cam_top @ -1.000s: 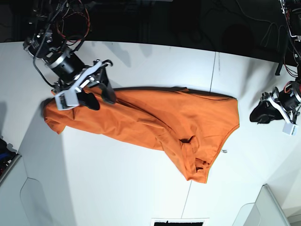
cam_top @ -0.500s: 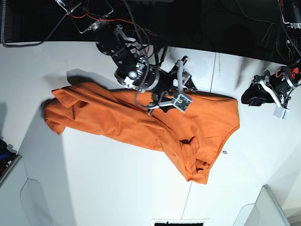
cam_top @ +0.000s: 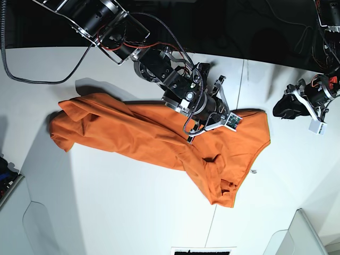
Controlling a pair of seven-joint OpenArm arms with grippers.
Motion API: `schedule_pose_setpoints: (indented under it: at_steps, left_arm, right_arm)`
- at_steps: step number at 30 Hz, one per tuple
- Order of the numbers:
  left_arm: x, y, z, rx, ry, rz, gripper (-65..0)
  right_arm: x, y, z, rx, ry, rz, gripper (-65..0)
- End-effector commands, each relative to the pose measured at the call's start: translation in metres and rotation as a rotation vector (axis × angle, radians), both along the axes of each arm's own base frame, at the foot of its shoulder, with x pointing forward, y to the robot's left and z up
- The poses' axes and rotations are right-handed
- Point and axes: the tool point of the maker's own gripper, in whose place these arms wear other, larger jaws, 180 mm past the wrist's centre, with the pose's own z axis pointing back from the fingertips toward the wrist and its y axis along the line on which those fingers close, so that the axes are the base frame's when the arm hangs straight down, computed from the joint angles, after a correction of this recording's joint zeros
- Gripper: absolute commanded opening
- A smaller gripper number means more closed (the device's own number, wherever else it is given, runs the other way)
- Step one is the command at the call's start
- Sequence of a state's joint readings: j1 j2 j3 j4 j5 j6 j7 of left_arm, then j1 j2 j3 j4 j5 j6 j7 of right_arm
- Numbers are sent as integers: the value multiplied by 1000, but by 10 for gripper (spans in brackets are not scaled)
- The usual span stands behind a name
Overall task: Layout the t-shirt on the table in an organized manner, then fold the t-shirt properly
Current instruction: 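Move both grippers to new spots on the shirt and grasp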
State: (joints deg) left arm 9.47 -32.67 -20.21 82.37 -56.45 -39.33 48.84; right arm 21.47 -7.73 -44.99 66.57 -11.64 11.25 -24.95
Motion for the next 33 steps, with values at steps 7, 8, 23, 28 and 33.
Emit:
schedule_pose_setpoints:
  at_steps: [7,8,23,28,33]
  left_arm:
    - [18,4,25,-7,-101,5,-332]
    - [20,4,26,-8,-107,5,-332]
    - [53,-21,48,-34,-190,-48,-332]
    - [54,-76,23,-38,-141,-180,-332]
    - [62,-127,19,-93,-156,-244,-332]
  right_arm:
    - [45,0,90,192,-166,-122,-650]
    - [54,-7,96,209,-173,-153,-650]
    - [119,-166,60,387,128,-731,-248]
    - [110,-215,51,458,145,-881,-248]
    - [84,-255,47,476,124,-985,-248]
